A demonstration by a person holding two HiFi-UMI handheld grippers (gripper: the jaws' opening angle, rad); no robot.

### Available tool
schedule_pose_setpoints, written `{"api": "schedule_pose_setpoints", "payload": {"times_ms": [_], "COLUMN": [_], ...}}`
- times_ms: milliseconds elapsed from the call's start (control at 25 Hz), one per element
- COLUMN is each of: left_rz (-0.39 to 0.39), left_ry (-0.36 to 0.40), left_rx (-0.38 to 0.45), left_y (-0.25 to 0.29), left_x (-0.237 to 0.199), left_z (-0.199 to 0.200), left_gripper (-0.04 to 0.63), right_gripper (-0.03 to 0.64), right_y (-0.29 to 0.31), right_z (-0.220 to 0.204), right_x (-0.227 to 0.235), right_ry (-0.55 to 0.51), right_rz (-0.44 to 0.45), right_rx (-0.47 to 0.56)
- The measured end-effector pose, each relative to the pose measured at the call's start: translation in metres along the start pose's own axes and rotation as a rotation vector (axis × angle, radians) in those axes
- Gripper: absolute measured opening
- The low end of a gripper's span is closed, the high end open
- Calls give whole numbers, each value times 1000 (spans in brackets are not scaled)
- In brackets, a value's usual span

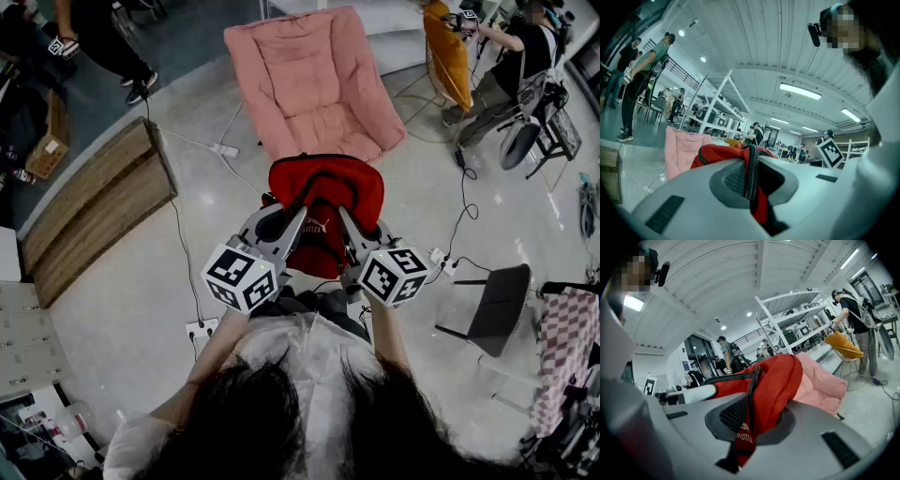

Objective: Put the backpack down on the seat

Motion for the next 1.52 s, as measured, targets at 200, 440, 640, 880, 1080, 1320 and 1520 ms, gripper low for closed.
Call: {"api": "schedule_pose_setpoints", "payload": {"times_ms": [200, 440, 640, 880, 1080, 1320, 1520], "left_rz": [-18, -52, -87, -119, -129, -127, -101], "left_ry": [-13, -11, -4, -3, -16, -35, -39], "left_rx": [2, -2, -12, -30, -41, -57, -59], "left_y": [-5, -10, -11, -11, -4, 18, 52], "left_x": [-2, -9, -17, -23, -26, -35, -44], "left_z": [1, 3, 3, 5, 4, 4, 11], "left_gripper": [40, 40, 40, 40, 40, 40, 40], "right_gripper": [49, 49, 49, 49, 49, 49, 49], "right_y": [0, 2, 5, 7, 8, 19, 36], "right_z": [-1, -4, -9, -12, -11, -4, 13], "right_x": [-5, -13, -16, -20, -15, 6, 40], "right_ry": [0, 12, 23, 34, 42, 47, 46], "right_rz": [-15, -34, -62, -91, -104, -108, -81], "right_rx": [6, 24, 46, 50, 41, 30, 18]}}
Point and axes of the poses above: the fingertips, and each gripper's own axes: y forward along the fingers, x to its right, z out of its top, the point moved 8 cm from there along -y, backward along the fingers, and after that the axes turned 7 degrees about -x, right-handed, at the moved point
